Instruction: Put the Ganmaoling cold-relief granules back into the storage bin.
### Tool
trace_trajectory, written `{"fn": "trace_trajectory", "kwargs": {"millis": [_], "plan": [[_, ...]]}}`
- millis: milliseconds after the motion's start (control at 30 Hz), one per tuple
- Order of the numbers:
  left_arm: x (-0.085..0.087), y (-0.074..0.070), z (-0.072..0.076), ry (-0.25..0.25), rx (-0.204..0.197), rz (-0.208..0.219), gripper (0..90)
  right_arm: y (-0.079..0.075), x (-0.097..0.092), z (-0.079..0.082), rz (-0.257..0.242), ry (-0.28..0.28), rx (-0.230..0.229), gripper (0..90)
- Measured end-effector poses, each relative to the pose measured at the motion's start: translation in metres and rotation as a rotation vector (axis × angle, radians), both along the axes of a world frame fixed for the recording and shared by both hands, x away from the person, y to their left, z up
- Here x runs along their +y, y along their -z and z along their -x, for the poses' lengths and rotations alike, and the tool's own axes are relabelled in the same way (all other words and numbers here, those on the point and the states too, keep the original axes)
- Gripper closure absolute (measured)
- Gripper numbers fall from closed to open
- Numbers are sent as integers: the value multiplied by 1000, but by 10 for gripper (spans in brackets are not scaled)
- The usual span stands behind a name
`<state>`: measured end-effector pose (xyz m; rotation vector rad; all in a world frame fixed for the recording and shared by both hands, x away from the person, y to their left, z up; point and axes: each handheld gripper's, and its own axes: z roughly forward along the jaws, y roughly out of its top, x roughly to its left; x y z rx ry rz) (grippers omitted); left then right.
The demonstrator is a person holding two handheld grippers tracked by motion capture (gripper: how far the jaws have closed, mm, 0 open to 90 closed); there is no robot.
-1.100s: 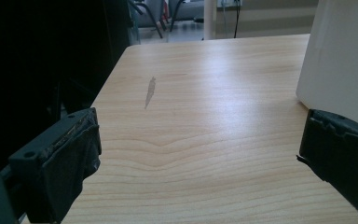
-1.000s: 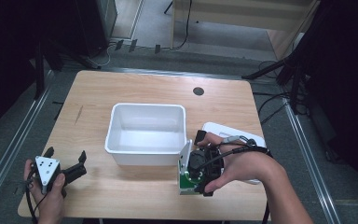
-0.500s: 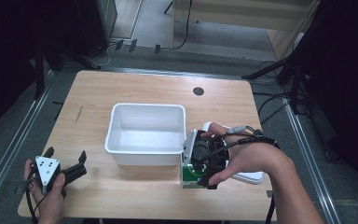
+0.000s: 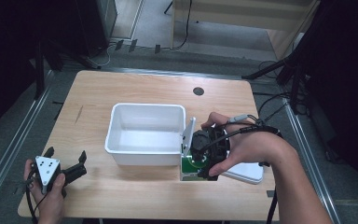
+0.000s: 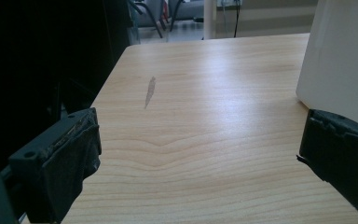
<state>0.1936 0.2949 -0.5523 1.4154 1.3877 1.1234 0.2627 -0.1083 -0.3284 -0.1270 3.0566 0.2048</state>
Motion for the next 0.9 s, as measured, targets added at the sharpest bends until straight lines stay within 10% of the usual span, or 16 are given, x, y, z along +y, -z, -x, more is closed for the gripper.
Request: {"fn": "trace_trajectory", "kwargs": {"millis": [900], "plan": [[1,0,0,5,5,4,0,-30,14,-23,-16,-24,-33,168]]}}
